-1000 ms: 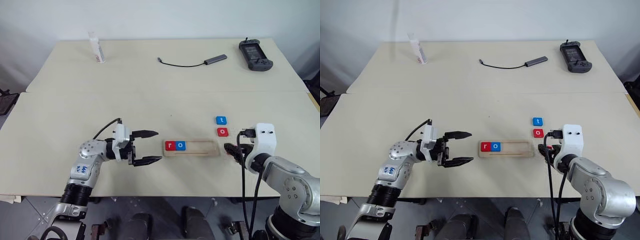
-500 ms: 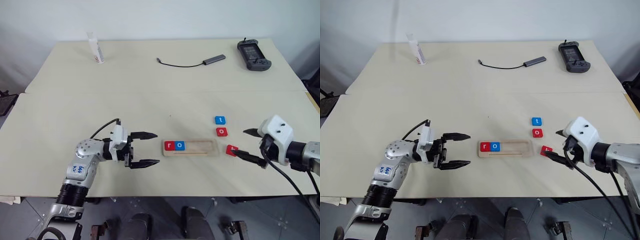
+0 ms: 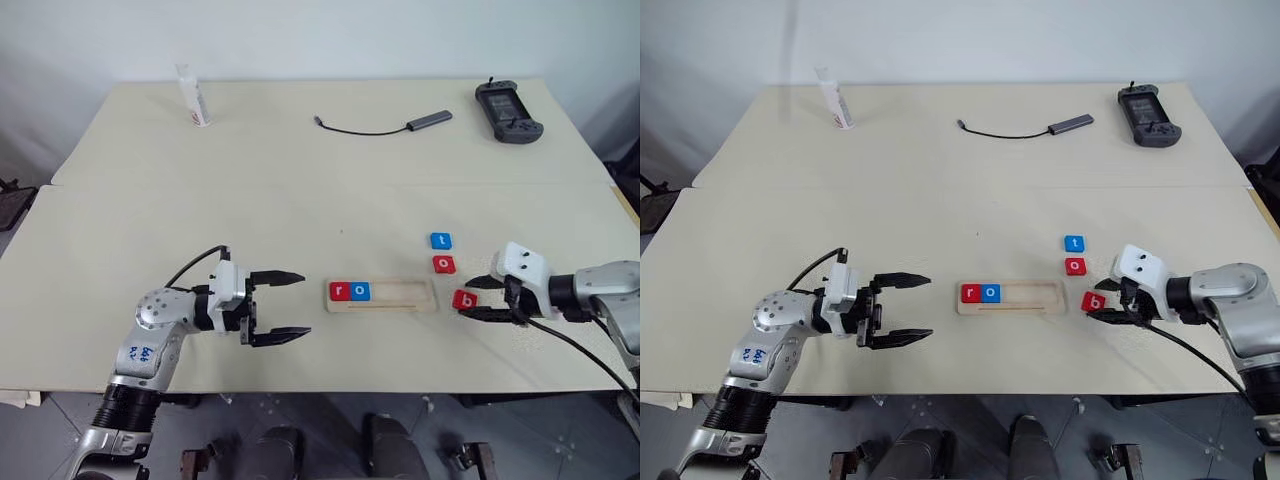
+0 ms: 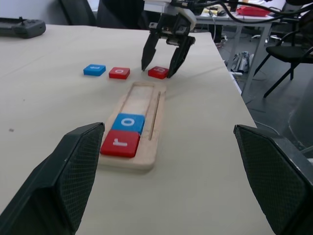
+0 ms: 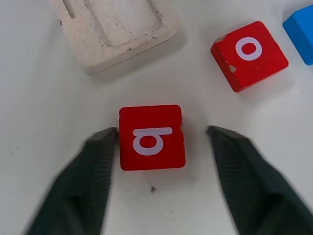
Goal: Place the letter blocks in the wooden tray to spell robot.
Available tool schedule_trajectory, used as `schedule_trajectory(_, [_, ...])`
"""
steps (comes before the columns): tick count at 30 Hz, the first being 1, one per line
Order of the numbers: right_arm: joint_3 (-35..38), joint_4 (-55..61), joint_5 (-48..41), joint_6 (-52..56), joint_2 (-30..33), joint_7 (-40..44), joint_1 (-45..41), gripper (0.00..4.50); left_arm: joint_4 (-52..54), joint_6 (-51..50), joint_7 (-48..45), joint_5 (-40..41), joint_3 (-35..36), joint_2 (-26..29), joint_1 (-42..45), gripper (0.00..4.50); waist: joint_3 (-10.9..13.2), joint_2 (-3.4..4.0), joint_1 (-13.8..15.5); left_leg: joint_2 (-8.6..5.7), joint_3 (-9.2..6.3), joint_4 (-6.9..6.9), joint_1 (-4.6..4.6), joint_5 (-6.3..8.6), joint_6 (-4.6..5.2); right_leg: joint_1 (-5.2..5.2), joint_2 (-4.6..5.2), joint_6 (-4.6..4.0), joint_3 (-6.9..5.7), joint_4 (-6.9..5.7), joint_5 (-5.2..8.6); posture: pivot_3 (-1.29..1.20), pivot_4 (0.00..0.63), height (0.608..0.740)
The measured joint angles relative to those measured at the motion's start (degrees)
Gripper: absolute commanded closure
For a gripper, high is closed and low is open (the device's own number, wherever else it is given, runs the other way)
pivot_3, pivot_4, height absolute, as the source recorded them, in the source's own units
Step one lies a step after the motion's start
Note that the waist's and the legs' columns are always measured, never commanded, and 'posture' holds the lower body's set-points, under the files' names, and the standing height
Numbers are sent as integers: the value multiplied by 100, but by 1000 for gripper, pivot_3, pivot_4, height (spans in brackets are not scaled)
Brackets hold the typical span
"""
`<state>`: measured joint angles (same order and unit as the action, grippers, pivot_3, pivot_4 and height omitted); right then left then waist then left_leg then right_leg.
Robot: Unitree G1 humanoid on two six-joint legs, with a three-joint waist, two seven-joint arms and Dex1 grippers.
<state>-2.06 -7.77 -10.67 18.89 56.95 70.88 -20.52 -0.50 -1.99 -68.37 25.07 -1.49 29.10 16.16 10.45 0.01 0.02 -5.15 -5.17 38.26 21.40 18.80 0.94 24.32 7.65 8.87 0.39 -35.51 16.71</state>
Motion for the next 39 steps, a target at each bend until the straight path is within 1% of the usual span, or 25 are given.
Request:
schedule_trajectory(1, [-2,-12,0,-4,-10,13,-18,2931,2,0,15,0,30,13,-6,0,0,0,3,0,0,0,0,0,0,0,0,0,0,0,0,0,150,740])
schedule_trajectory(2, [-7,-36,0,-6,-19,29,-36,3029,4,0,32,0,46,19,-6,0,0,0,3,0,0,0,0,0,0,0,0,0,0,0,0,0,150,740])
schedule_trajectory(6, [-63,-82,19,-146,-57,109,-174,3028,14,0,95,0,48,20,-12,0,0,0,-20,0,3,-1,0,0,0,4,0,0,2,-1,0,0,150,740])
schedule_trajectory(10, [-229,147,-42,-216,-69,466,-682,3028,85,0,130,1,48,22,-55,0,0,1,-24,3,4,-4,1,0,-3,9,-2,0,2,-2,0,0,150,740])
schedule_trajectory(12, [-388,403,-88,-23,-143,608,-1023,3028,144,0,150,1,54,29,-116,0,0,0,-21,4,2,-4,2,0,-4,8,-2,0,1,-1,0,0,150,740])
schedule_trajectory(15, [-848,761,-27,458,-463,619,-1443,3028,285,0,229,2,62,33,-218,0,0,0,-3,3,-2,-3,4,0,-4,8,0,-1,-1,1,0,0,150,740])
schedule_trajectory(19, [-1370,827,152,844,-941,435,-1655,3028,442,-20,344,2,82,35,-416,0,0,0,10,-3,-7,-3,11,1,-3,12,4,-1,-3,0,0,0,150,740])
schedule_trajectory(22, [-1591,773,344,870,-1208,257,-1804,3028,530,-53,447,2,83,33,-499,0,0,0,15,-4,-12,-2,12,1,-3,11,4,-1,-7,0,0,0,150,740])
schedule_trajectory(26, [-1747,719,459,874,-1330,196,-1862,3028,710,-83,549,2,87,34,-601,0,0,0,3,-4,-14,-5,13,1,-3,12,3,-1,-8,-1,0,0,150,740])
schedule_trajectory(28, [-1789,724,475,904,-1366,223,-1861,2294,757,-106,608,2,89,36,-664,0,0,0,-1,-4,-14,-5,13,1,-3,12,3,-1,-8,-1,0,0,150,740])
schedule_trajectory(33, [-1757,828,326,1168,-1365,330,-1861,739,872,-116,676,2,94,63,-747,0,0,0,-7,-2,-14,-5,13,0,-3,12,1,-1,-8,0,1,0,150,740])
schedule_trajectory(34, [-1737,844,296,1203,-1364,329,-1861,372,873,-118,685,2,94,65,-747,0,0,0,-8,-2,-14,-5,13,0,-3,12,1,-2,-8,0,1,0,150,740])
schedule_trajectory(37, [-1554,853,183,1276,-1313,329,-1861,372,873,-123,699,2,93,66,-746,0,0,0,-3,-3,-14,-5,13,1,-3,12,2,-1,-8,-1,1,0,150,740])
schedule_trajectory(39, [-1386,854,142,1261,-1154,321,-1853,372,873,-124,699,2,93,69,-746,0,0,0,-1,-4,-14,-5,13,1,-3,12,3,-1,-8,-1,1,0,150,740])
